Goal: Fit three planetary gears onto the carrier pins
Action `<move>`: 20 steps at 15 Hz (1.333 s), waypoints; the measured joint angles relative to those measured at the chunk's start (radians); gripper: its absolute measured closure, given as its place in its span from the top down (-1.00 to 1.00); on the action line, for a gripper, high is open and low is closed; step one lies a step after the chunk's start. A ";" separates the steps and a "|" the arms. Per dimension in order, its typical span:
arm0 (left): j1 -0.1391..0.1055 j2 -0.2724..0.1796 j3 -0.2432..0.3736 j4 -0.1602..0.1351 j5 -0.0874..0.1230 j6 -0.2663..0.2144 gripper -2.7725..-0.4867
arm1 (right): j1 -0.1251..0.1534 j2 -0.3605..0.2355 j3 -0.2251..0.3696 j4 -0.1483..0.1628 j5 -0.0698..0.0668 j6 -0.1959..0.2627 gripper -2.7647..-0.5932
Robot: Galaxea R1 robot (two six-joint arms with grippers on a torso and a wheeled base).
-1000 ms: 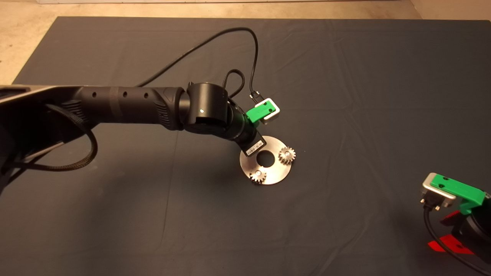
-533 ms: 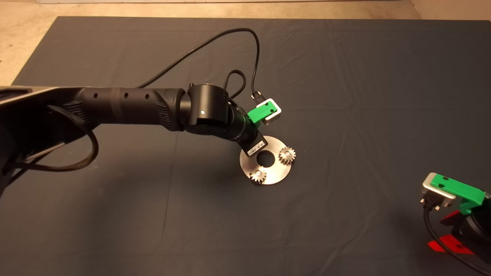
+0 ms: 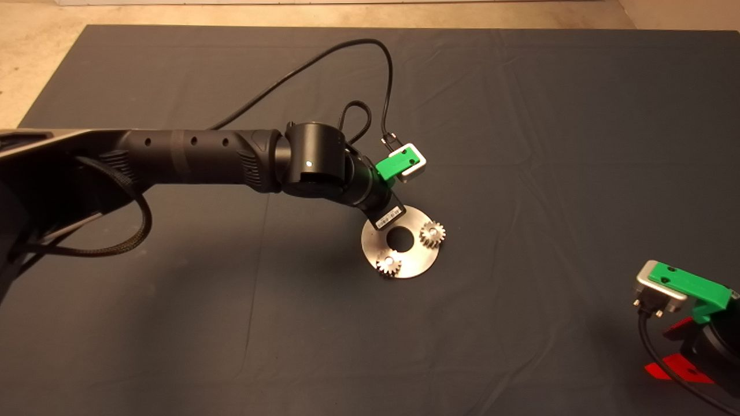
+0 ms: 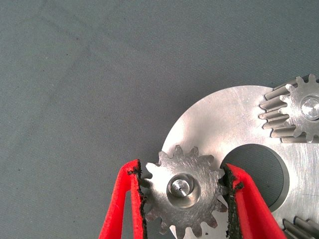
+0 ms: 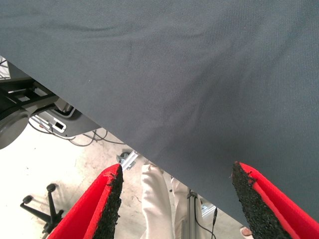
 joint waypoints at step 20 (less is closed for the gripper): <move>0.006 -0.006 0.005 -0.001 0.008 -0.003 -0.86 | 0.000 0.000 0.000 0.000 0.001 0.000 -0.06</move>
